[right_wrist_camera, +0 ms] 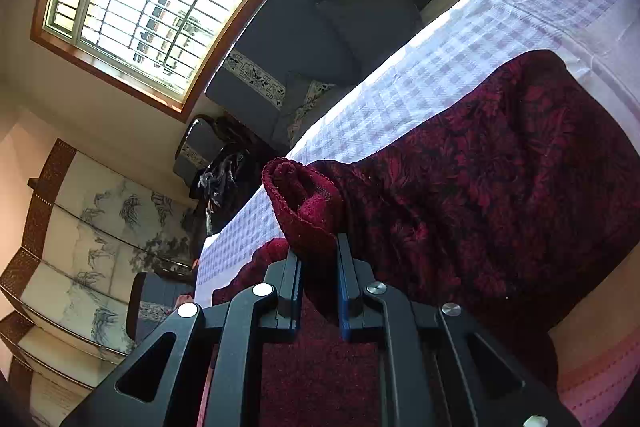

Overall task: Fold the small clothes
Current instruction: 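Lift the sleeve and fold it across the sweater body with the right gripper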

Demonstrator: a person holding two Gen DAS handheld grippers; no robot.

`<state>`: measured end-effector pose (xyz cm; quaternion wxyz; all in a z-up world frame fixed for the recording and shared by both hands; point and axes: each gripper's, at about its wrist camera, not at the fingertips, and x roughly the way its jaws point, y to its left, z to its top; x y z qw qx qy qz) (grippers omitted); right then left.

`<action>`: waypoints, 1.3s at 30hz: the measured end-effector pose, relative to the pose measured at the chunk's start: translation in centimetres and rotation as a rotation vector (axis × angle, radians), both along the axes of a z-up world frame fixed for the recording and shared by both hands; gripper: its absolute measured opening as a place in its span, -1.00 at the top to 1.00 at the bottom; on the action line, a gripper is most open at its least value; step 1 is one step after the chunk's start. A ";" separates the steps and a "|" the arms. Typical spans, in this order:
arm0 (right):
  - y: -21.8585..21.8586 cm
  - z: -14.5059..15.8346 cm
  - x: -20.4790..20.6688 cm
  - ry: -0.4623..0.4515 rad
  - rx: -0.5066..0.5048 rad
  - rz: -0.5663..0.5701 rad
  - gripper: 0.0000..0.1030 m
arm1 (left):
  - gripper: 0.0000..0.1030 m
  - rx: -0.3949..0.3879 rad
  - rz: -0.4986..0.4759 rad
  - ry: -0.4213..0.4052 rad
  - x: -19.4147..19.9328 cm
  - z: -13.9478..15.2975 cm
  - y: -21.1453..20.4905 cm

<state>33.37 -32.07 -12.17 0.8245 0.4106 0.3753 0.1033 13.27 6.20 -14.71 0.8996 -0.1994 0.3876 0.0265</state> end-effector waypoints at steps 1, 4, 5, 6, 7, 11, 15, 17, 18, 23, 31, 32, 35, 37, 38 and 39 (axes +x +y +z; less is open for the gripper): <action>1.6 -0.6 0.5 0.012 -0.002 0.016 0.74 | -1.00 -0.009 0.001 0.000 0.0 0.0 0.1; 5.9 -2.0 1.5 0.037 0.001 0.056 0.74 | -1.00 -0.023 0.002 -0.010 -0.2 0.1 0.3; 7.1 -2.3 1.7 0.045 0.002 0.064 0.74 | -1.00 -0.024 0.002 -0.013 -0.3 0.1 0.3; 8.2 -2.6 1.9 0.051 0.000 0.072 0.74 | -1.00 -0.026 0.002 -0.015 -0.3 0.1 0.3; 9.2 -2.8 2.2 0.056 -0.002 0.081 0.74 | -1.00 -0.028 0.002 -0.016 -0.4 0.2 0.3; 12.5 -3.5 2.8 0.070 -0.025 0.107 0.74 | -1.00 -0.041 0.001 -0.017 -0.3 0.2 0.4; 13.9 -4.0 3.2 0.080 -0.019 0.128 0.74 | -1.00 -0.050 0.001 -0.019 -0.4 0.2 0.5; 13.7 -4.2 3.1 0.080 -0.013 0.134 0.74 | -1.00 -0.052 0.000 -0.019 -0.4 0.2 0.5; 13.9 -4.2 3.2 0.080 -0.009 0.137 0.74 | -1.00 -0.052 0.000 -0.019 -0.4 0.2 0.5; 15.6 -4.6 3.7 0.086 -0.005 0.167 0.73 | -1.00 -0.054 0.000 -0.020 -0.4 0.2 0.5; 16.7 -6.0 4.2 0.101 0.030 0.223 0.58 | -1.00 -0.053 -0.001 -0.019 -0.4 0.2 0.5; 16.9 -6.2 4.2 0.100 0.046 0.237 0.55 | -1.00 -0.053 0.000 -0.019 -0.4 0.2 0.5; 17.6 -6.8 4.3 0.080 0.124 0.296 0.34 | -1.00 -0.054 -0.001 -0.020 -0.4 0.2 0.5; 18.4 -7.1 4.5 0.071 0.171 0.356 0.30 | -1.00 -0.053 -0.001 -0.020 -0.4 0.2 0.5; 18.6 -7.0 4.5 0.060 0.182 0.374 0.27 | -1.00 -0.053 -0.001 -0.020 -0.4 0.2 0.5; 18.8 -6.7 4.3 0.042 0.180 0.385 0.19 | -1.00 -0.053 -0.001 -0.020 -0.4 0.2 0.5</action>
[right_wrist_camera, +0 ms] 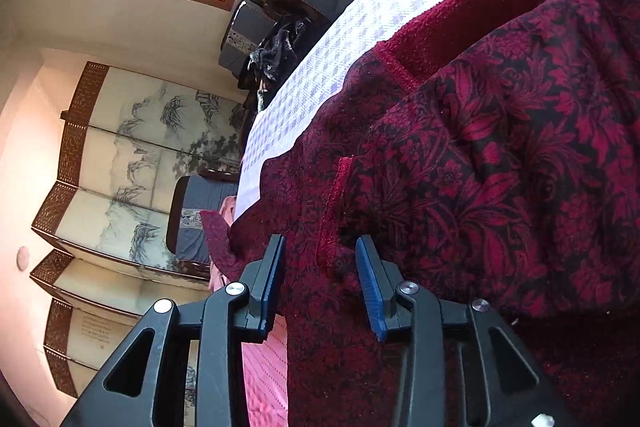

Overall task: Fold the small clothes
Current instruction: 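Lift the sleeve and fold it across the sweater body with the right gripper, then lay the sleeve down on the body and open the right gripper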

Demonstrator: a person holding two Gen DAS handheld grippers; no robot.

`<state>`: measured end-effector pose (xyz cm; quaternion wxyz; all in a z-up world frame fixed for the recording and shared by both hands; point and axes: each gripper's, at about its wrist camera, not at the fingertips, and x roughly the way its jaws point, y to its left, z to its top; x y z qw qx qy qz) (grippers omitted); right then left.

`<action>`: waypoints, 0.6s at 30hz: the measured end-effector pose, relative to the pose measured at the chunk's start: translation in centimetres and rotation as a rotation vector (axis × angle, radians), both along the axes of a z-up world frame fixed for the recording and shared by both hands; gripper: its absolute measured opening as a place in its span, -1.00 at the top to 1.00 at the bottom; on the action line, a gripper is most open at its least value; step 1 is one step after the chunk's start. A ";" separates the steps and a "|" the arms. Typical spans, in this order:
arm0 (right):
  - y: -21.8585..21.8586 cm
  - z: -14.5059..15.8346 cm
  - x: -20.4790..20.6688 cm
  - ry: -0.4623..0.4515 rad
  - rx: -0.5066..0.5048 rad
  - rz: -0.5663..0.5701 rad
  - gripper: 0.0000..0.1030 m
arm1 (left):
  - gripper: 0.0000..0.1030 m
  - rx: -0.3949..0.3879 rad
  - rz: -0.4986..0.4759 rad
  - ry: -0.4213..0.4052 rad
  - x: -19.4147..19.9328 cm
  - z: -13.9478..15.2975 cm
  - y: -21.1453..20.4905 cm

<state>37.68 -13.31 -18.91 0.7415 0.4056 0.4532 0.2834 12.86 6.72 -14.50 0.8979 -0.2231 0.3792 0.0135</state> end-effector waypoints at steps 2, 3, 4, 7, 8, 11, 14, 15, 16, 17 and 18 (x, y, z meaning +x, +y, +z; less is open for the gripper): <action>0.0 1.1 -0.6 -0.042 -0.019 0.022 0.19 | -1.00 0.000 0.000 0.001 0.0 0.0 0.0; -0.2 1.7 -1.1 -0.060 -0.025 0.034 0.19 | -1.00 -0.001 0.000 0.001 0.0 0.0 0.0; -0.6 2.6 -1.8 -0.084 -0.037 0.036 0.19 | -1.00 -0.001 0.000 0.001 0.0 0.0 0.0; -4.6 6.0 -4.8 -0.200 -0.164 -0.046 0.19 | -1.00 -0.003 0.000 0.000 -0.1 0.0 0.0; -6.6 7.0 -5.7 -0.223 -0.224 -0.098 0.19 | -1.00 -0.003 0.000 0.001 -0.1 0.0 0.0; -14.5 8.6 -7.8 -0.228 -0.342 -0.288 0.45 | -1.00 -0.001 -0.003 0.002 -0.1 0.0 -0.1; -22.6 7.3 -8.4 -0.125 -0.348 -0.444 0.72 | -1.00 0.002 -0.004 0.005 0.0 0.0 -0.2; -24.4 6.3 -8.6 -0.091 -0.338 -0.470 0.73 | -1.00 0.003 -0.004 0.006 0.0 -0.1 -0.3; -25.5 5.3 -8.5 -0.057 -0.345 -0.475 0.74 | -1.00 0.003 -0.004 0.005 0.0 -0.1 -0.3; -26.2 4.1 -8.5 -0.023 -0.358 -0.466 0.75 | -1.00 0.002 -0.004 0.005 0.0 -0.1 -0.3; -26.4 3.1 -8.4 0.002 -0.365 -0.444 0.76 | -1.00 0.002 -0.004 0.005 0.0 -0.1 -0.3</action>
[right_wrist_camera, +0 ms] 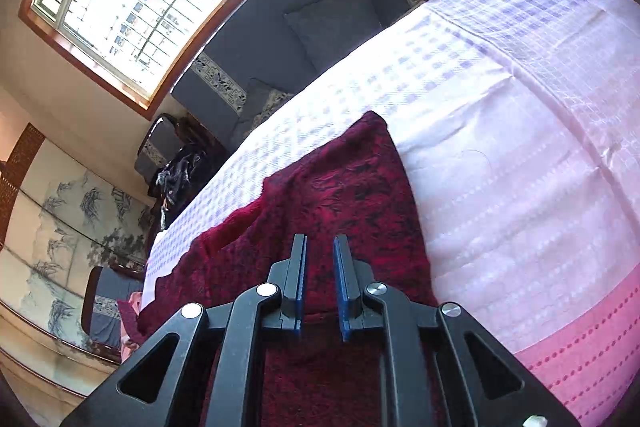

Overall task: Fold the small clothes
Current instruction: 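Lay the sleeve down on the body and open the right gripper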

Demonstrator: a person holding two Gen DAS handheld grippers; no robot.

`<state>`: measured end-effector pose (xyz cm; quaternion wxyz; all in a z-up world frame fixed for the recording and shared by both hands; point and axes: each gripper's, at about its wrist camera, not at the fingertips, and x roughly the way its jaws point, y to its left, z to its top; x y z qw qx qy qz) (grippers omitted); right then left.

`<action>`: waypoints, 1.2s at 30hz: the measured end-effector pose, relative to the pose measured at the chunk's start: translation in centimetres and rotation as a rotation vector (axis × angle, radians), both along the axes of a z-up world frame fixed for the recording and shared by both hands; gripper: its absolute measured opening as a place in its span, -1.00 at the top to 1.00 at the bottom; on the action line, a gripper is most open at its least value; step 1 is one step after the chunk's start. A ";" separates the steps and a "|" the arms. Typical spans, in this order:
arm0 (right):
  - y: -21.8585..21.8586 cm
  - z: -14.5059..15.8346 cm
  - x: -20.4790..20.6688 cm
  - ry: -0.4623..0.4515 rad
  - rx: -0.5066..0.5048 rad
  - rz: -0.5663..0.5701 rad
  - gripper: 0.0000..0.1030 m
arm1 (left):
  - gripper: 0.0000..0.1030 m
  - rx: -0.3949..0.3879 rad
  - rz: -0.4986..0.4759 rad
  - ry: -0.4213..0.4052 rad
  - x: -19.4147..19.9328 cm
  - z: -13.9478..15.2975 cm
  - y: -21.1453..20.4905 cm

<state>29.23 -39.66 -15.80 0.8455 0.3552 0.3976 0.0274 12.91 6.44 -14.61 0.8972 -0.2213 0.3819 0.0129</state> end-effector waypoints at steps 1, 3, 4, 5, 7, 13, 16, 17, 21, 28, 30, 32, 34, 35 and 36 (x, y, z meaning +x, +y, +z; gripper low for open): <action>0.1 -1.0 0.1 0.028 -0.005 0.027 0.77 | -1.00 0.001 0.000 0.000 0.0 0.0 0.0; 0.9 -2.6 0.5 0.078 -0.036 0.073 0.83 | -1.00 0.003 -0.001 0.001 0.0 0.0 0.0; 1.1 -2.9 0.7 0.082 -0.042 0.090 0.88 | -1.00 0.004 -0.001 0.002 0.0 0.0 0.0; 1.2 -2.8 1.0 0.082 -0.057 0.101 0.88 | -1.00 0.006 -0.001 0.003 0.0 0.0 -0.1; 1.3 -2.0 1.6 0.085 -0.089 0.128 0.80 | -1.00 0.005 -0.001 0.003 0.0 0.0 -0.1; 0.4 3.0 3.9 -0.014 -0.165 0.116 0.78 | -1.00 0.006 -0.001 0.003 0.0 0.0 -0.1; 0.1 3.1 7.4 -0.005 -0.222 0.111 0.78 | -1.00 0.005 -0.001 0.002 0.0 -0.1 -0.1; 0.2 2.8 8.5 0.005 -0.247 0.106 0.78 | -1.00 0.005 -0.001 0.002 0.0 -0.1 -0.1; 0.2 0.3 12.2 0.076 -0.292 0.093 0.78 | -1.00 0.008 -0.001 0.003 0.0 -0.1 -0.1; 2.8 1.5 9.6 0.015 -0.326 0.069 0.74 | -1.00 0.009 -0.001 0.006 0.0 -0.3 -0.1; 5.2 2.8 7.3 -0.046 -0.312 0.132 0.74 | -1.00 0.005 0.000 0.006 0.0 -0.3 -0.1; 8.5 2.8 5.2 -0.057 -0.333 0.226 0.74 | -1.00 0.004 0.000 0.006 0.0 -0.3 0.0; 11.8 1.8 3.6 -0.043 -0.403 0.301 0.75 | -1.00 0.002 0.000 0.006 0.1 -0.3 0.0; 13.1 1.0 3.2 -0.029 -0.435 0.332 0.75 | -1.00 0.002 0.000 0.006 0.1 -0.3 0.0; 14.1 0.0 3.1 -0.004 -0.453 0.355 0.75 | -1.00 0.002 0.000 0.006 0.1 -0.3 0.0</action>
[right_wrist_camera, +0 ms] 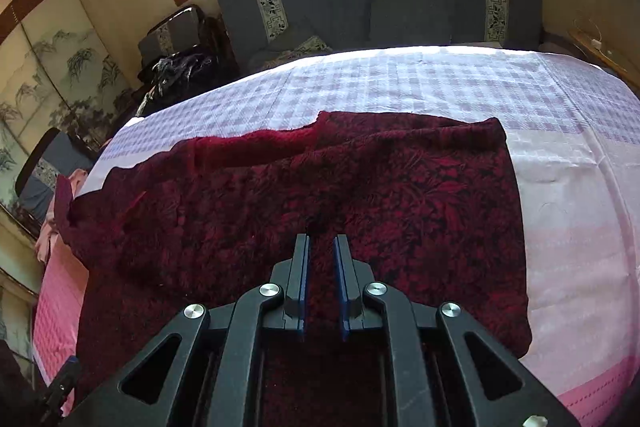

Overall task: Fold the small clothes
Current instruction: 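Lay the sleeve down on the body and open the right gripper, then grasp the other sleeve with the left gripper and lift it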

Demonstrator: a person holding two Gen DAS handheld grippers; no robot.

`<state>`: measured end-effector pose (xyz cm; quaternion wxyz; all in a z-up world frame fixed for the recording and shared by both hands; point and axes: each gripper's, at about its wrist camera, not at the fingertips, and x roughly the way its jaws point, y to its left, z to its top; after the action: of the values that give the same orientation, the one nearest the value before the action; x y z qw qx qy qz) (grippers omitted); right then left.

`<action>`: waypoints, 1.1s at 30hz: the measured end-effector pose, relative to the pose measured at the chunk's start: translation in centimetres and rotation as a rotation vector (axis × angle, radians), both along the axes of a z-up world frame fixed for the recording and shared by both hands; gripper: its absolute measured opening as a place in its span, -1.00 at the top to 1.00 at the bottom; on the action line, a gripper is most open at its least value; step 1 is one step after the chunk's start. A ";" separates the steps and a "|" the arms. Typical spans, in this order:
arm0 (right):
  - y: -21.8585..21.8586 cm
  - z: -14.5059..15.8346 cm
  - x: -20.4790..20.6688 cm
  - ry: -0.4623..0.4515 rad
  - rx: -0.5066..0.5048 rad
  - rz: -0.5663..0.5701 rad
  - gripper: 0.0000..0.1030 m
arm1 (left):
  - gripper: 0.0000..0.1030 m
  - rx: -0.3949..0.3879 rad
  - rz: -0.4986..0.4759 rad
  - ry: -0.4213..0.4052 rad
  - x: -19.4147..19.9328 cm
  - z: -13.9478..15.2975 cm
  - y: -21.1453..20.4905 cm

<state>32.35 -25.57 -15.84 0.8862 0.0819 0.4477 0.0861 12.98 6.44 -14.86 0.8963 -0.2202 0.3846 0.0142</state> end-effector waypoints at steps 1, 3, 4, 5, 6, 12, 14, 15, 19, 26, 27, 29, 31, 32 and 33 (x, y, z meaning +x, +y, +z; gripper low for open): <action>0.7 -1.2 0.2 0.047 0.003 0.019 0.72 | -1.00 0.001 0.000 0.000 0.0 0.0 0.0; 1.6 -1.1 0.1 0.025 -0.035 0.036 0.71 | -1.00 -0.003 -0.001 -0.001 0.0 0.0 0.0; 1.8 -0.8 0.1 0.030 -0.043 0.031 0.71 | -1.00 -0.006 -0.002 -0.002 0.0 0.0 0.1; 1.7 -0.6 0.0 0.024 -0.020 0.026 0.72 | -1.00 -0.011 -0.005 -0.003 0.0 0.0 0.2; 1.6 -0.3 -0.3 0.005 0.011 0.023 0.73 | -1.00 -0.018 -0.010 -0.004 0.0 0.0 0.3; 4.2 -0.8 -3.8 -0.126 -0.118 0.001 0.73 | -1.00 -0.084 -0.077 -0.008 -0.1 1.7 2.7; 4.9 -0.5 -3.7 -0.128 -0.171 0.005 0.73 | -1.00 -0.098 -0.057 -0.023 0.2 3.2 5.2; 5.1 -0.6 -3.6 -0.122 -0.183 0.007 0.73 | -1.00 -0.108 -0.044 -0.043 0.5 4.0 6.8; 4.8 -0.7 -3.5 -0.112 -0.189 0.000 0.69 | -1.00 -0.065 0.001 -0.082 3.9 7.2 13.7; 4.4 -0.8 -3.6 -0.110 -0.181 -0.018 0.37 | -1.00 0.092 0.067 0.106 17.0 9.1 23.0; 4.5 -0.8 -3.6 -0.109 -0.182 -0.018 0.34 | -1.00 0.090 0.074 0.137 18.8 8.9 24.0; 4.4 -0.8 -3.6 -0.110 -0.183 -0.019 0.32 | -1.00 0.107 0.116 0.188 21.9 8.1 25.6; 4.5 -0.9 -3.5 -0.110 -0.182 -0.017 0.29 | -1.00 0.120 0.165 0.262 24.2 6.5 27.5; 4.5 -0.9 -3.5 -0.109 -0.180 -0.015 0.28 | -0.98 0.113 0.187 0.293 25.1 5.7 28.2; 4.4 -0.9 -3.5 -0.109 -0.178 -0.013 0.26 | -0.97 0.098 0.207 0.317 25.7 4.7 29.0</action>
<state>28.82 -21.14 -16.74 0.9136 0.0008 0.4042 0.0444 38.69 35.40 -10.13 0.8280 -0.2099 0.4949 0.1596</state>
